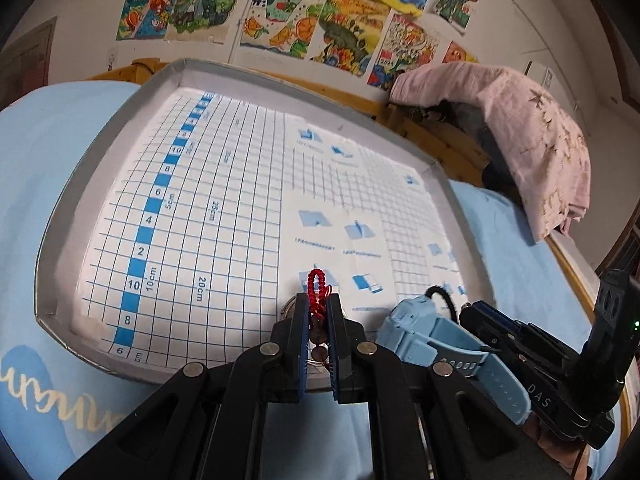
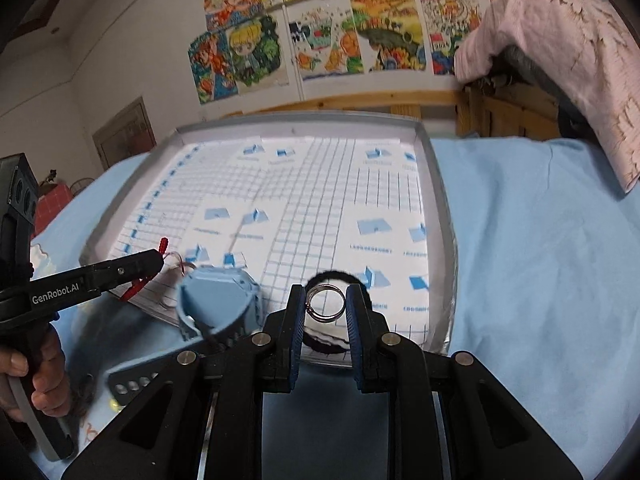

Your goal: Organize jewelry

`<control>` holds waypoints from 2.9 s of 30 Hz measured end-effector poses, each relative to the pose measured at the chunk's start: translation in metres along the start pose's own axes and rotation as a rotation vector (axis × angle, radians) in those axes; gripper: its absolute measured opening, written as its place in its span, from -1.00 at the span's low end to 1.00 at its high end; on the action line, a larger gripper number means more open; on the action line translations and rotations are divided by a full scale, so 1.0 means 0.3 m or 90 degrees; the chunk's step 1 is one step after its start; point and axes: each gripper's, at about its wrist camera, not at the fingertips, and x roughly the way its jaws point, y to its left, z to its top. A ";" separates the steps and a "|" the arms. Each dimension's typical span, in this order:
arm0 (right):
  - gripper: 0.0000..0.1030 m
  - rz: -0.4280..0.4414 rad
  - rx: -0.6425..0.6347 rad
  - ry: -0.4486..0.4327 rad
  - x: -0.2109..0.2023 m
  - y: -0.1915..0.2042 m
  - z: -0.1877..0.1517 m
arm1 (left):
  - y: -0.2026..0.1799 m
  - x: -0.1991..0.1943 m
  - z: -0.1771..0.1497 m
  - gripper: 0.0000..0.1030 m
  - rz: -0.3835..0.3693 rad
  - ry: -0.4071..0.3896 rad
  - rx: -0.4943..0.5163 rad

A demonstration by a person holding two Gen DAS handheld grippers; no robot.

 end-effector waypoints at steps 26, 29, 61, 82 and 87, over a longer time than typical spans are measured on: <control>0.70 -0.038 0.018 -0.177 -0.365 0.030 0.015 | -0.047 -0.398 -0.032 0.97 0.027 -0.193 -0.004; 0.94 -0.024 0.004 -0.224 -0.480 0.060 -0.003 | -0.059 -0.501 -0.062 1.00 0.037 -0.233 0.001; 0.97 -0.030 -0.036 -0.305 -1.102 0.317 -0.586 | -0.048 -1.137 -0.738 1.00 0.116 -0.361 0.046; 0.97 -0.059 -0.019 -0.268 -1.161 0.327 -0.704 | -0.021 -1.159 -0.838 1.00 0.160 -0.312 0.054; 0.97 -0.051 -0.031 -0.282 -1.148 0.338 -0.672 | -0.008 -1.130 -0.772 1.00 0.174 -0.285 0.044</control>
